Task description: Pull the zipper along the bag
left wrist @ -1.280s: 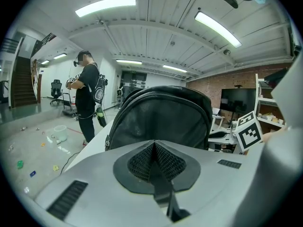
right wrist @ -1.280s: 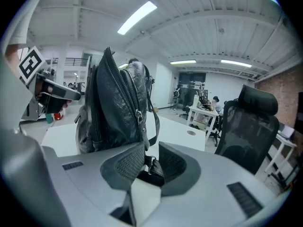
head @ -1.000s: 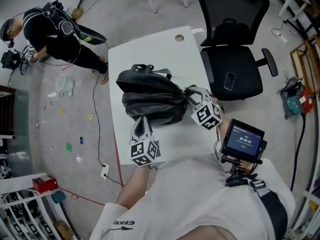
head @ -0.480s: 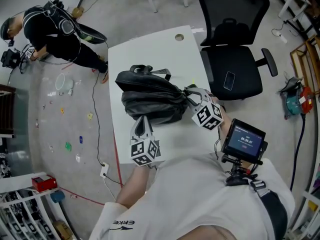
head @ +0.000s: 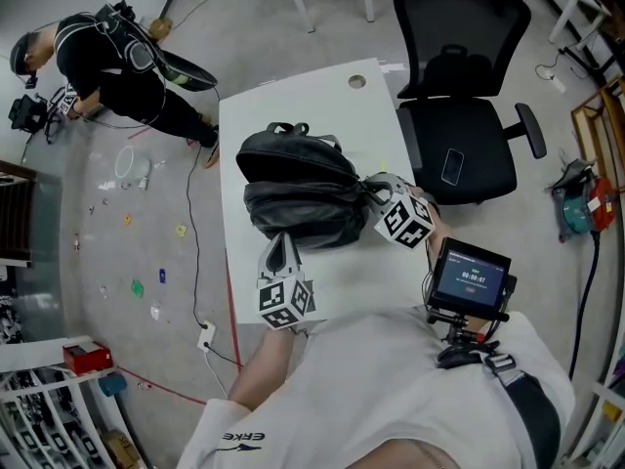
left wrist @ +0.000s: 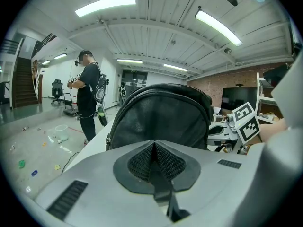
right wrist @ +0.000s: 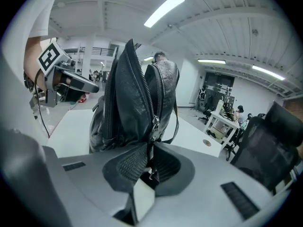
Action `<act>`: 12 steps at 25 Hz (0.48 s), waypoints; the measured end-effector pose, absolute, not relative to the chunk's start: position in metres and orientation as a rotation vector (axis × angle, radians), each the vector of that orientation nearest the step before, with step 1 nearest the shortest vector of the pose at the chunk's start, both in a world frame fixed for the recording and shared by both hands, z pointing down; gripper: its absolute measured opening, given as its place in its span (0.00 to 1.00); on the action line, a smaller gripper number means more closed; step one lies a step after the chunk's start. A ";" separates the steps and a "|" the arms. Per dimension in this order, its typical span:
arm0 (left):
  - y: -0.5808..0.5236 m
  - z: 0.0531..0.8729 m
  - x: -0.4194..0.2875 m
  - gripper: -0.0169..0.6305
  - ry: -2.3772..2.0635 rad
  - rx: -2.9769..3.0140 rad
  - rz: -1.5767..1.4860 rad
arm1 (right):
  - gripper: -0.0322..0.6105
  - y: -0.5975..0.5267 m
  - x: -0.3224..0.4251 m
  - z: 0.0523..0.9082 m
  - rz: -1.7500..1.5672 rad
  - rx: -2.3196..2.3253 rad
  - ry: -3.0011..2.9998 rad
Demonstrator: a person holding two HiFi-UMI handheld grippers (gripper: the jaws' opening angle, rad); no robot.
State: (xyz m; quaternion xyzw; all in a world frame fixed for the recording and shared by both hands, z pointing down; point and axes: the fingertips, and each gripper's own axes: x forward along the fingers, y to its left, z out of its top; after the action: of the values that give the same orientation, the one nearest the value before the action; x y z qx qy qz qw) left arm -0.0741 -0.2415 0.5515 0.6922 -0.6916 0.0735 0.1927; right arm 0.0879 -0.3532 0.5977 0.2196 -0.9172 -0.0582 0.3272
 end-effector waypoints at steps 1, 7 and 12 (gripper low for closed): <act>-0.241 0.552 -0.075 0.03 -1.943 1.942 0.206 | 0.09 -0.354 0.089 0.597 -0.162 0.591 -2.391; -0.247 0.550 -0.084 0.03 -1.964 1.943 0.204 | 0.08 -0.374 0.101 0.577 -0.223 0.794 -2.366; -0.255 0.548 -0.099 0.03 -2.018 1.937 0.212 | 0.08 -0.387 0.112 0.561 -0.272 0.942 -2.346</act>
State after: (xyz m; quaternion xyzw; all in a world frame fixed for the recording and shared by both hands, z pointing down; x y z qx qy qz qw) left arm -0.0987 -0.2547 0.5483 0.6808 -0.7092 0.0745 0.1674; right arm 0.1122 -0.3870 0.5605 0.3540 -0.8816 -0.1022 0.2949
